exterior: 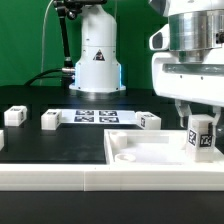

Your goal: Assemble one leg

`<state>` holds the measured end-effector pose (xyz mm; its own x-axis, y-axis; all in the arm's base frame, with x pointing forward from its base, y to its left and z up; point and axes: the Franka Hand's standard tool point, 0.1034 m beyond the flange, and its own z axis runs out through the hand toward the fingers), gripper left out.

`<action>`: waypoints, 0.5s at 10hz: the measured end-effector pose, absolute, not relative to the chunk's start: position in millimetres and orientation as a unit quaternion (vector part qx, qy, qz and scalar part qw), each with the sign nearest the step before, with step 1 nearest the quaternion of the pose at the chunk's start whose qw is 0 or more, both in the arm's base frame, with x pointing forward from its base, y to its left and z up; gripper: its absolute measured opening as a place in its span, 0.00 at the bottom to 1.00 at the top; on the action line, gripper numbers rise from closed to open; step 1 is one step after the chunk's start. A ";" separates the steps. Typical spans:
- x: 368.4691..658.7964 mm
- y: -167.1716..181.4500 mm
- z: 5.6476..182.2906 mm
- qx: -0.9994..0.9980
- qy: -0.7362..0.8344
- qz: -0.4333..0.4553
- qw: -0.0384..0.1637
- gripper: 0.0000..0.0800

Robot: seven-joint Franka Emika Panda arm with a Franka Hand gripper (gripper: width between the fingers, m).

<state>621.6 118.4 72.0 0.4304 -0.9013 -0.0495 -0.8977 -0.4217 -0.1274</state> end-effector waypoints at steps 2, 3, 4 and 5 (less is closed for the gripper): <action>622.9 115.5 72.6 -0.905 0.420 -0.023 0.064 0.79; 624.9 113.5 74.0 -0.929 0.364 -0.027 0.064 0.81; 625.7 113.5 74.6 -0.949 0.309 -0.027 0.060 0.81; 626.2 114.1 74.5 -0.967 0.247 -0.025 0.054 0.81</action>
Offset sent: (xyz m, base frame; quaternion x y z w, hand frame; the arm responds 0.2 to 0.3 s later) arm 0.0111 0.0049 0.0031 -0.0147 -0.0262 -0.2450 0.9691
